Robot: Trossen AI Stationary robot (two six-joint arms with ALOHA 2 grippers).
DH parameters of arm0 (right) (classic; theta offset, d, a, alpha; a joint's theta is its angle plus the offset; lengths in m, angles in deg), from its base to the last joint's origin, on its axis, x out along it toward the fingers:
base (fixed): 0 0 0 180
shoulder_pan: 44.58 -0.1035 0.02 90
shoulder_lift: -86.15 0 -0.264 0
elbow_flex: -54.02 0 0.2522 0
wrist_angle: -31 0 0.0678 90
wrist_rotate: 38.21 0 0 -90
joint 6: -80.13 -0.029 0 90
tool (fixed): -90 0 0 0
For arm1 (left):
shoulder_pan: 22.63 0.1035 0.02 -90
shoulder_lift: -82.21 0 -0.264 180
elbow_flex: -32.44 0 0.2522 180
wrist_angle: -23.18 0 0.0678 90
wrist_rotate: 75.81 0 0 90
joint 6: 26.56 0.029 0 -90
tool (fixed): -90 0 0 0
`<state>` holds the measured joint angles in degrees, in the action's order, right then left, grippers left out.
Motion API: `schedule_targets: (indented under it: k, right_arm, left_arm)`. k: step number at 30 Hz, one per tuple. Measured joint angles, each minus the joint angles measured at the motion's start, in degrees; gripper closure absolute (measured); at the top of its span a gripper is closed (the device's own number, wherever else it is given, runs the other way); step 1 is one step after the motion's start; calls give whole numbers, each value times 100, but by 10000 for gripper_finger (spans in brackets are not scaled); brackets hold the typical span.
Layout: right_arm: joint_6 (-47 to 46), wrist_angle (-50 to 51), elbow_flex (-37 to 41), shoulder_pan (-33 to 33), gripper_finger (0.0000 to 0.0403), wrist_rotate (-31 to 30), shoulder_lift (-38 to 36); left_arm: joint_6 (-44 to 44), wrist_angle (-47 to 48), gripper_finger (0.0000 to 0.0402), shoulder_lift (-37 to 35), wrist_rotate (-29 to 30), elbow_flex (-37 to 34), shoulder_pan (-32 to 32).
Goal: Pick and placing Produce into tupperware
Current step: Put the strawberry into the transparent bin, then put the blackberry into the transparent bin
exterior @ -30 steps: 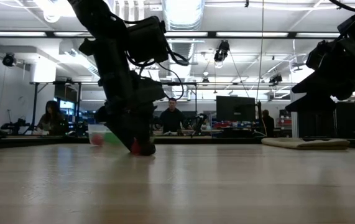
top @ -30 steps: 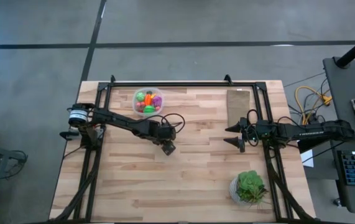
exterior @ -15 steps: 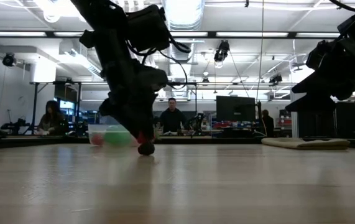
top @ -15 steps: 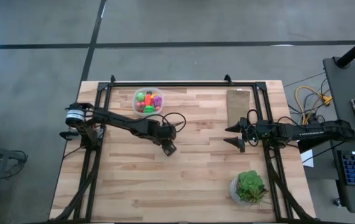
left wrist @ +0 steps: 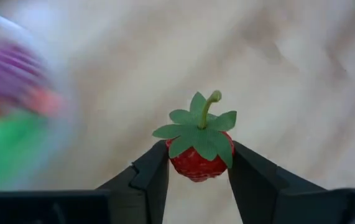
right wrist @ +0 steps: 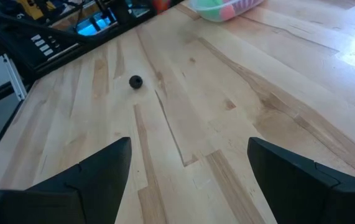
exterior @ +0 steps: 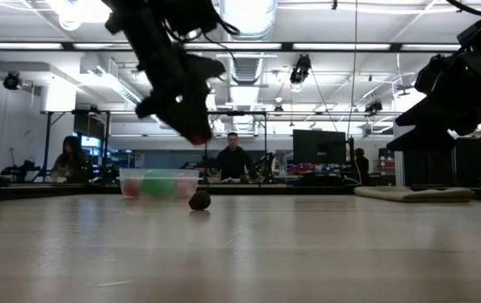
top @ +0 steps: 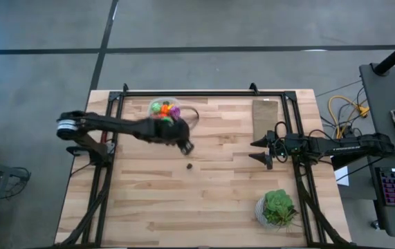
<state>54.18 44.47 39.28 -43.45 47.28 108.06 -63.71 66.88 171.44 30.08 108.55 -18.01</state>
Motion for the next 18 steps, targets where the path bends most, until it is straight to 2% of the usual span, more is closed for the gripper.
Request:
schedule_targets:
  k: [4,6,8,12,15,18]
  right_arm:
    - [0,-2,-1,-1,90,0,-7]
    - [0,-2,-1,-1,90,2,-7]
    - [0,0,-1,-1,90,0,5]
    - [0,4,1,0,90,0,3]
    - [0,-15,1,-1,90,0,-7]
    - [0,-15,0,-1,90,0,-7]
  left_arm:
    - [-174,457,273,-546,898,118,664]
    - [-153,575,273,-740,989,86,1129]
    - [-98,743,274,-806,869,23,1563]
    - [336,1100,264,-643,48,-41,2339]
    - [460,1225,239,-388,-258,-49,2684]
    - [476,1205,208,-156,-310,-33,2876]
